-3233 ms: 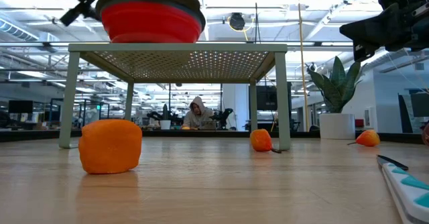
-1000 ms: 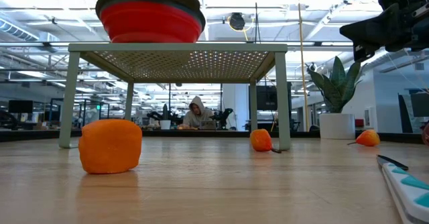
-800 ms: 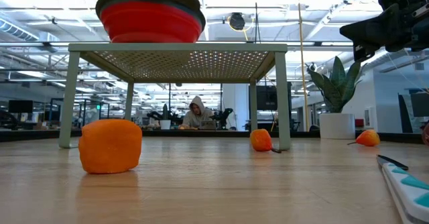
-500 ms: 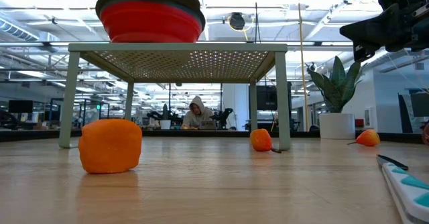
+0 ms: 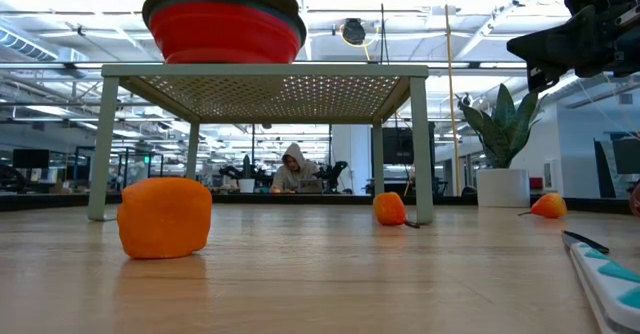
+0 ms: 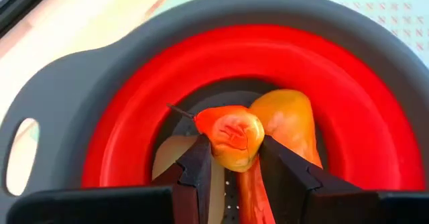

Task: Pick & Place Fruit
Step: Put the orange pear into the red strainer bowl on the shelf

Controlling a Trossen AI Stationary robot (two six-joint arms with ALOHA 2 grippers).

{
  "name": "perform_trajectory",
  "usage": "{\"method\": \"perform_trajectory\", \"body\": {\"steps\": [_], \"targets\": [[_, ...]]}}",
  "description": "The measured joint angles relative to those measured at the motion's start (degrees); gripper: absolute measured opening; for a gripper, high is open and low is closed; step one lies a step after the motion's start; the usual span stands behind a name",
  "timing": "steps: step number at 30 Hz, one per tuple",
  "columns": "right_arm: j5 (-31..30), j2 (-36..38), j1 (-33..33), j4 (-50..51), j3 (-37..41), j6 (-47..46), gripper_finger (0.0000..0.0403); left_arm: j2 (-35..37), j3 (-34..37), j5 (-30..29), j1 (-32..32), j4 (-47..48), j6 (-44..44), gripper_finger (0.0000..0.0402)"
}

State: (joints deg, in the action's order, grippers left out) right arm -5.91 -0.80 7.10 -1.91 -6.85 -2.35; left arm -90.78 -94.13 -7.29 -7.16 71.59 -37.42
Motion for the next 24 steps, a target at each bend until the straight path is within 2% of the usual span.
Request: {"method": "perform_trajectory", "body": {"steps": [15,24], "targets": [[0.0,0.0,0.0,0.0,0.0,0.0,0.0,0.0,0.0,-0.6,0.0,0.3,-0.4,0.0109],[0.0,0.0,0.0,0.0,0.0,0.0,0.0,0.0,0.0,-2.7,0.0,0.3,-1.3,0.0195]]}}
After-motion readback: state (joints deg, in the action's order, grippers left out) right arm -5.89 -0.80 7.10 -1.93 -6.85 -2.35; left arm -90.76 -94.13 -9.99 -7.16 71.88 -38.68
